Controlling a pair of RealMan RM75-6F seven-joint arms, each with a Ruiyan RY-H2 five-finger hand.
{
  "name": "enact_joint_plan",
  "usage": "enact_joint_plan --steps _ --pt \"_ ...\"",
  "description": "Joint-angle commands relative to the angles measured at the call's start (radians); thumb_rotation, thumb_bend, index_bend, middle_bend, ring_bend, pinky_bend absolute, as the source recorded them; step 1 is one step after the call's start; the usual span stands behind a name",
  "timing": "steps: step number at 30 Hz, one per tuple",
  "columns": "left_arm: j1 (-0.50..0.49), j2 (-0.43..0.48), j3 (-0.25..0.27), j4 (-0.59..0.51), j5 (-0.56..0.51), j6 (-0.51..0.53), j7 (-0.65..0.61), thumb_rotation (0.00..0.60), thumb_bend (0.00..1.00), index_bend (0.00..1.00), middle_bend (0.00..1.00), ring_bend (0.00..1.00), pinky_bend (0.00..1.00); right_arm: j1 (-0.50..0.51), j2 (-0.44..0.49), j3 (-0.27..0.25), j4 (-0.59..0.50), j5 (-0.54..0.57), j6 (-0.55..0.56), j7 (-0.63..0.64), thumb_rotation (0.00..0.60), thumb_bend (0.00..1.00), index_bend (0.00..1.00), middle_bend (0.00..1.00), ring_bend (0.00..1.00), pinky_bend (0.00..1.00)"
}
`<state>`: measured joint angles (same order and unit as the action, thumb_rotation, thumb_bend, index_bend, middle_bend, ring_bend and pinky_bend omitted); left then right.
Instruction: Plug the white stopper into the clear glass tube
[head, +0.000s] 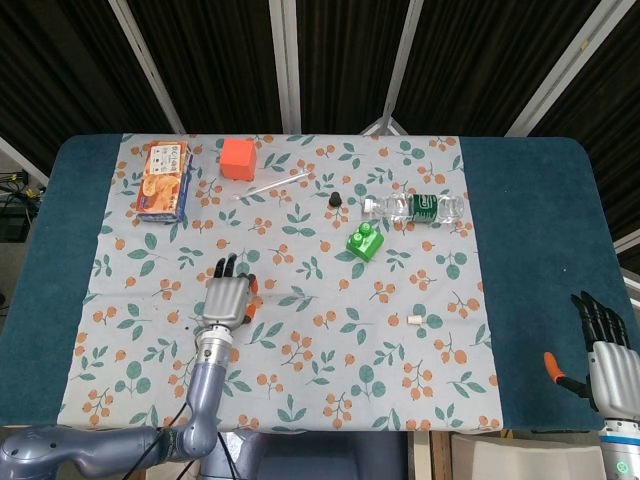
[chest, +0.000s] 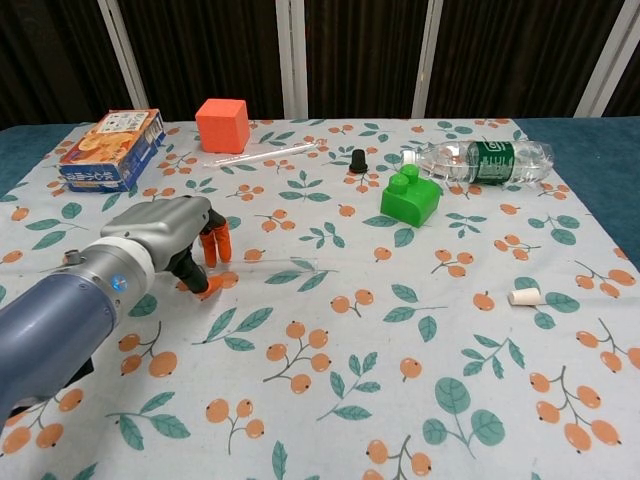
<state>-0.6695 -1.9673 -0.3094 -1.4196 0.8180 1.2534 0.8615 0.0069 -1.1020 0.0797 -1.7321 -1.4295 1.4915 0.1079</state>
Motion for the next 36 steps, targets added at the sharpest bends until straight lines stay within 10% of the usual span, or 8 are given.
enact_joint_plan --steps 1,18,36 --pt "-0.004 -0.006 0.0 0.006 -0.011 0.005 0.011 0.6 0.45 0.46 0.43 0.04 0.0 0.001 0.002 0.0 -0.002 0.0 -0.002 0.006 0.6 0.38 0.0 0.0 0.0 0.0" --pt "-0.012 -0.002 0.007 0.012 -0.015 0.007 -0.012 0.6 0.78 0.55 0.54 0.08 0.0 0.0 0.004 -0.002 -0.008 0.001 -0.005 0.009 0.6 0.38 0.0 0.0 0.0 0.0" --pt "0.0 0.17 0.005 -0.069 0.242 -0.05 -0.334 0.6 0.81 0.56 0.56 0.09 0.0 0.039 0.012 0.009 -0.041 -0.012 -0.046 -0.043 0.6 0.38 0.08 0.01 0.0 0.0"
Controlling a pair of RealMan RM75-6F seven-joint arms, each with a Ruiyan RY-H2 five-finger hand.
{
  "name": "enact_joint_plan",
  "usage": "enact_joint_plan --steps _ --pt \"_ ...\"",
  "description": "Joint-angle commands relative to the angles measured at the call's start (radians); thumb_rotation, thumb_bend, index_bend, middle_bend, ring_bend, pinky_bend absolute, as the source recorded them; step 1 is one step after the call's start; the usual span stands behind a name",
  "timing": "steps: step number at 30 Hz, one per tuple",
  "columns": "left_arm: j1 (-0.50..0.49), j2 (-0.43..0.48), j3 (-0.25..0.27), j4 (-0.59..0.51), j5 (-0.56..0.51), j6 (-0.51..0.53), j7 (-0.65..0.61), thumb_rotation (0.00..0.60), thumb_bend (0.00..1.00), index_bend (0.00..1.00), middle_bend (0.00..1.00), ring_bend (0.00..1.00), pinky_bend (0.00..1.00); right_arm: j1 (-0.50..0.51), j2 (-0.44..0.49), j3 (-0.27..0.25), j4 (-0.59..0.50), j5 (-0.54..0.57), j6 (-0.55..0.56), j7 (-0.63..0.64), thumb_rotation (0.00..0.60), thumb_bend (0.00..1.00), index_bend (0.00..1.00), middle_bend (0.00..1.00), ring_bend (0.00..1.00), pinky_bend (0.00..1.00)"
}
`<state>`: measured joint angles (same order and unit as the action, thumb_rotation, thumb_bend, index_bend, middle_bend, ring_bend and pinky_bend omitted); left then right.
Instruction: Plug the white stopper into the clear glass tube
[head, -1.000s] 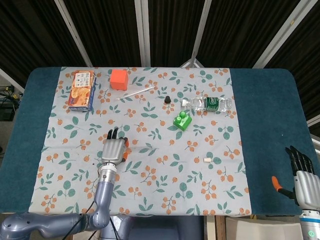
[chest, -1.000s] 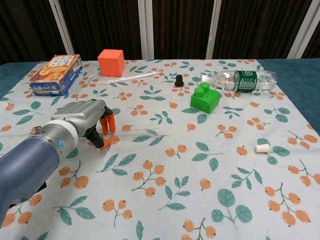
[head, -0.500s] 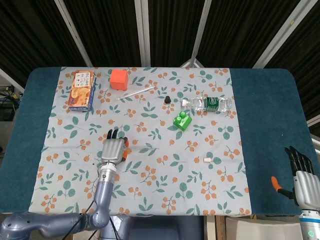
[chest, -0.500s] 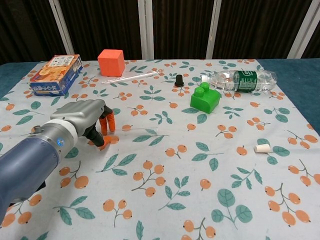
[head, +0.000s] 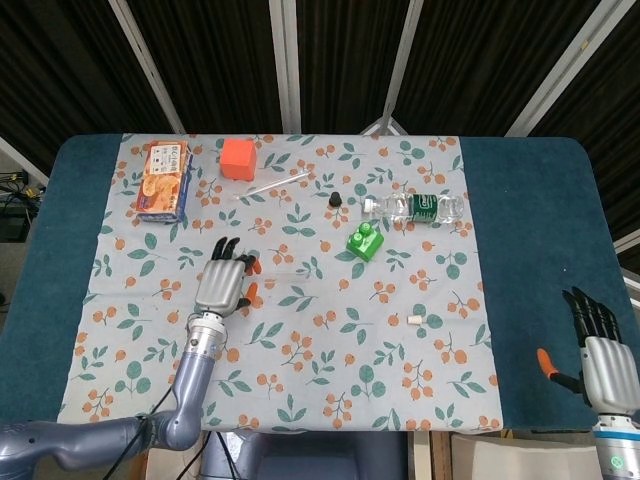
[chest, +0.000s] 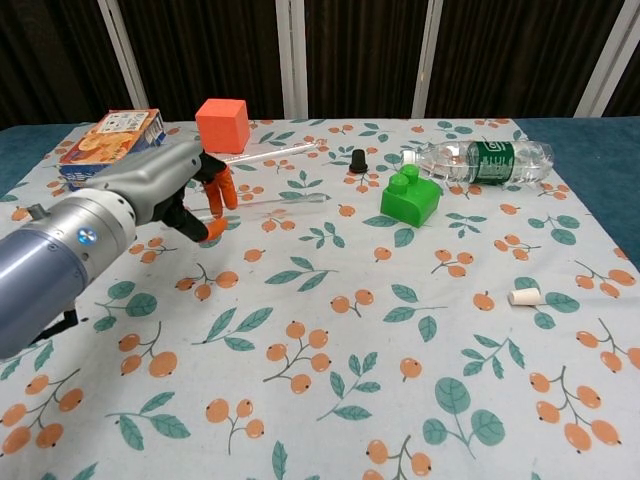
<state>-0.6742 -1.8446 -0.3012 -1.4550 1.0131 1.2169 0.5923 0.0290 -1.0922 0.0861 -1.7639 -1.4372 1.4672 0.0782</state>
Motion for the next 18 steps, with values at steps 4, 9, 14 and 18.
enact_joint_plan --steps 4,9,14,18 --pt "0.012 0.097 -0.006 -0.072 0.094 -0.015 -0.126 0.6 0.81 0.56 0.56 0.09 0.0 0.069 0.005 0.024 -0.046 0.013 -0.089 -0.046 0.6 0.38 0.13 0.06 0.0 0.0" --pt "0.015 0.149 -0.018 -0.114 0.119 -0.018 -0.171 0.6 0.81 0.56 0.56 0.09 0.0 0.144 -0.022 0.064 -0.074 0.049 -0.16 -0.141 0.6 0.37 0.23 0.09 0.0 0.0" --pt "0.011 0.188 -0.036 -0.143 0.116 -0.025 -0.186 0.6 0.81 0.56 0.56 0.09 0.0 0.226 -0.072 0.099 -0.088 0.136 -0.246 -0.275 0.6 0.37 0.35 0.15 0.05 0.04" --pt "0.007 0.21 -0.041 -0.154 0.112 -0.03 -0.189 0.6 0.81 0.56 0.56 0.09 0.0 0.271 -0.116 0.102 -0.087 0.21 -0.3 -0.355 0.6 0.37 0.39 0.16 0.06 0.04"
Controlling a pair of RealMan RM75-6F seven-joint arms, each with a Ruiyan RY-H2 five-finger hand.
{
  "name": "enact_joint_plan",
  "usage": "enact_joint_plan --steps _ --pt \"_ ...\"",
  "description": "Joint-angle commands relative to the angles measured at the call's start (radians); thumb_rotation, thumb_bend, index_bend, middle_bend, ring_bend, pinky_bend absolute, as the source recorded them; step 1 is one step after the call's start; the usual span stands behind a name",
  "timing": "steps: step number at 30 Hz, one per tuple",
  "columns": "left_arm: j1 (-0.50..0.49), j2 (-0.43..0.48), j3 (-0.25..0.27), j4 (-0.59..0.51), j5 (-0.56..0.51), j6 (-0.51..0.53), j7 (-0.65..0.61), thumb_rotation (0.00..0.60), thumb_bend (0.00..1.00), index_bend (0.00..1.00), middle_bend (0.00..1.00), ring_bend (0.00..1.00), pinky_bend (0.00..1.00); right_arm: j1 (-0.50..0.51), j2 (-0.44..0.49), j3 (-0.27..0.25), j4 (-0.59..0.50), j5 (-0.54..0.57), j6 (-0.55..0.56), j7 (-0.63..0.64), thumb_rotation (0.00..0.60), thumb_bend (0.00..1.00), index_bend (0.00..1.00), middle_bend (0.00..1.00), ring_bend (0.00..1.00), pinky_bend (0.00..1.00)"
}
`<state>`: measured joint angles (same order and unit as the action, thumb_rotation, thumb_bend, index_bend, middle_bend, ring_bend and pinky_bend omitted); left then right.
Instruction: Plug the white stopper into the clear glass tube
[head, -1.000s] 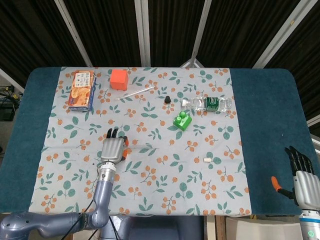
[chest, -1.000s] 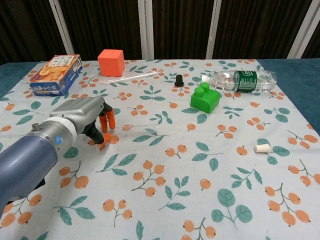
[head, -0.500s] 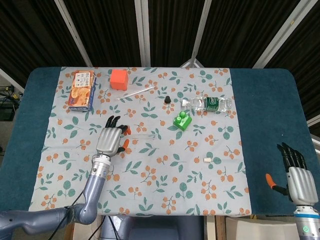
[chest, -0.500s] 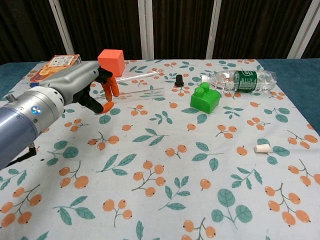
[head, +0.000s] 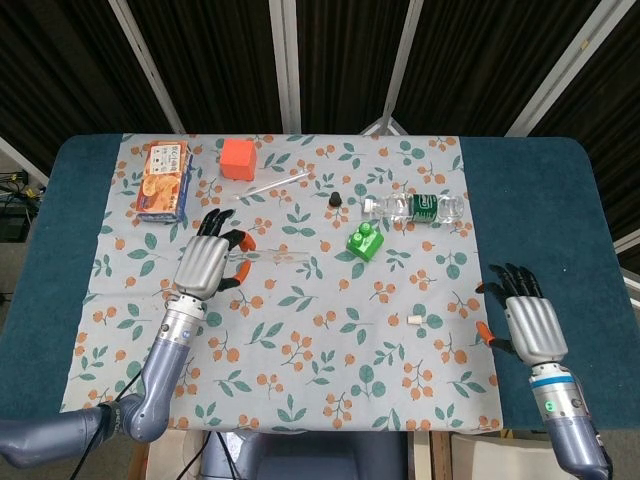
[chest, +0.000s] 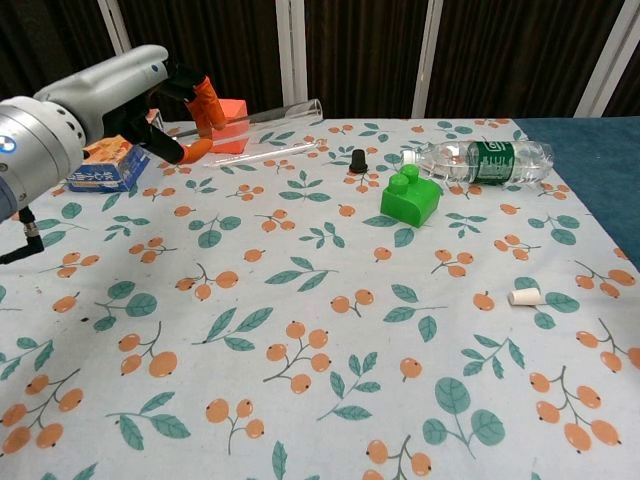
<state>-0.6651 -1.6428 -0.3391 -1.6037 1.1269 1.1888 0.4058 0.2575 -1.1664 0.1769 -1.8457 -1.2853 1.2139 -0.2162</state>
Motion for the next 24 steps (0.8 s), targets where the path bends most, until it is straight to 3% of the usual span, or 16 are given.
enact_joint_plan --steps 1,13,24 --pt "-0.003 0.012 -0.003 -0.008 -0.002 -0.003 -0.004 0.6 0.81 0.56 0.56 0.09 0.0 0.048 -0.053 0.009 -0.004 0.071 -0.053 -0.075 0.6 0.37 0.39 0.16 0.06 0.04" --pt "-0.01 0.032 0.005 -0.021 0.002 0.003 -0.015 0.6 0.81 0.56 0.56 0.09 0.0 0.11 -0.199 -0.036 0.104 0.129 -0.106 -0.176 0.6 0.37 0.44 0.19 0.07 0.06" --pt "-0.009 0.04 0.021 -0.012 0.001 0.009 -0.021 0.6 0.81 0.56 0.56 0.09 0.0 0.132 -0.279 -0.034 0.197 0.153 -0.108 -0.161 0.6 0.37 0.44 0.19 0.07 0.06"
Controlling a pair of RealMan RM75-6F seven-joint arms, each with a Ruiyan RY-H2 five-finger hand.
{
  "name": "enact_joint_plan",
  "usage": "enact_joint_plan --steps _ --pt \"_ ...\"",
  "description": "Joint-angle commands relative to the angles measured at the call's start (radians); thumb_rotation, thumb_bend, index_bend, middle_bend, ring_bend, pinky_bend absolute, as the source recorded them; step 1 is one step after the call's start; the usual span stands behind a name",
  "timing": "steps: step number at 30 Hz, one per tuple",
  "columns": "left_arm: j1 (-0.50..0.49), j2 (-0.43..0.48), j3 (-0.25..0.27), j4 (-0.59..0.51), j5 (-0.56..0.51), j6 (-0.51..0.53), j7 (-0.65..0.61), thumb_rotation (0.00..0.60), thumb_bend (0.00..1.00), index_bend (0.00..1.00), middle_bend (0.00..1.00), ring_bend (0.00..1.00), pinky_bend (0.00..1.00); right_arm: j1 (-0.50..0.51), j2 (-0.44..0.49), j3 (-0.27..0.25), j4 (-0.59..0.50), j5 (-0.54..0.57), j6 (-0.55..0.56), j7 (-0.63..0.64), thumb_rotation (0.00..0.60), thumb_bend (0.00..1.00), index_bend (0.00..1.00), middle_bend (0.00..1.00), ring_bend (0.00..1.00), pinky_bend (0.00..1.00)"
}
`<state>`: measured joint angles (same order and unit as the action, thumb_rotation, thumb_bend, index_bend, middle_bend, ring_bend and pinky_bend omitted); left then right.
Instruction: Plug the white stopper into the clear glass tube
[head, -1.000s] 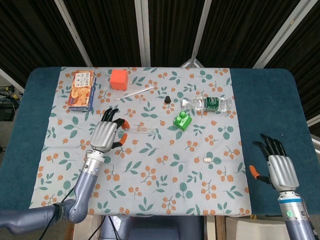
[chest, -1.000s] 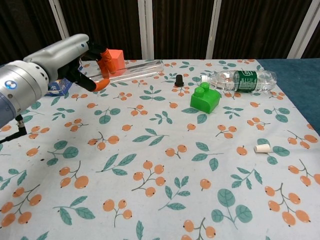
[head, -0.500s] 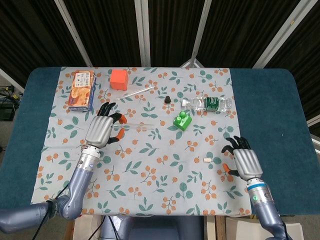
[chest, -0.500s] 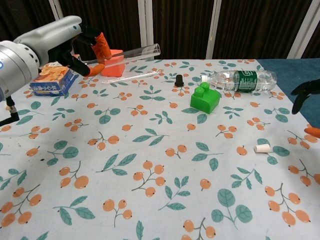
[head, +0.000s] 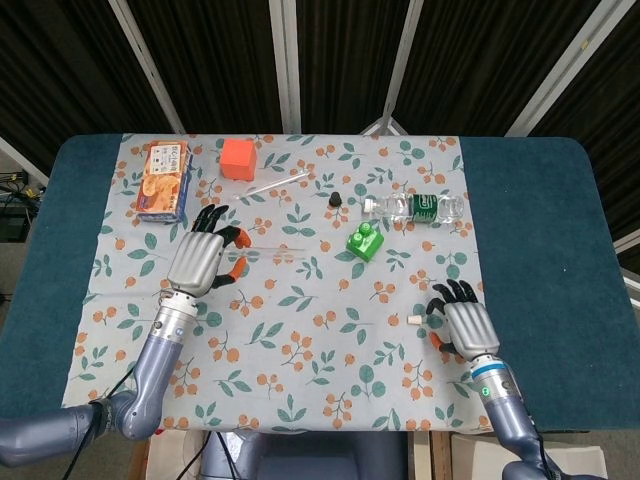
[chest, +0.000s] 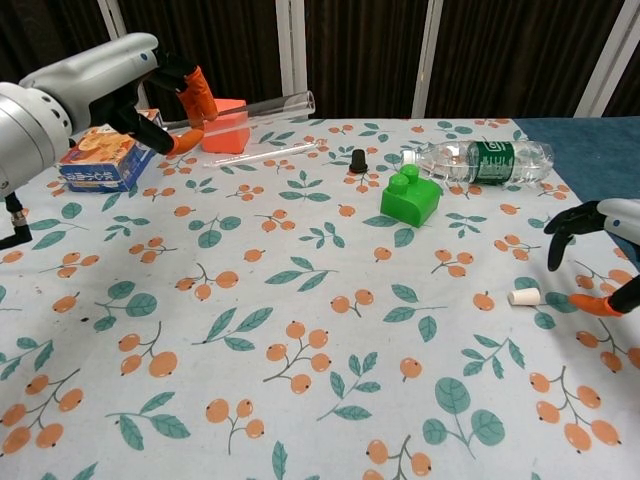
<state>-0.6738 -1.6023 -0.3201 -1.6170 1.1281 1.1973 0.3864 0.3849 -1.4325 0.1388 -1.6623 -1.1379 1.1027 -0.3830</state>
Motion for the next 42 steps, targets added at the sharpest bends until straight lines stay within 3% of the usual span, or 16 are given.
enact_joint_plan --steps 1,29,42 --pt "0.0 -0.001 0.005 0.004 0.0 0.002 -0.002 0.6 0.81 0.56 0.56 0.09 0.0 0.007 -0.021 0.008 0.022 0.008 0.004 0.012 0.6 0.37 0.44 0.19 0.07 0.06" --pt "-0.014 0.008 0.0 0.028 -0.012 0.014 -0.011 0.6 0.81 0.55 0.56 0.09 0.0 0.038 -0.191 0.014 0.182 0.013 0.066 -0.034 0.6 0.36 0.47 0.2 0.09 0.09" --pt "-0.012 0.006 0.008 0.043 -0.014 0.016 -0.031 0.6 0.81 0.55 0.56 0.09 0.0 0.005 -0.192 -0.014 0.144 0.012 0.111 -0.049 0.6 0.36 0.47 0.2 0.08 0.09"
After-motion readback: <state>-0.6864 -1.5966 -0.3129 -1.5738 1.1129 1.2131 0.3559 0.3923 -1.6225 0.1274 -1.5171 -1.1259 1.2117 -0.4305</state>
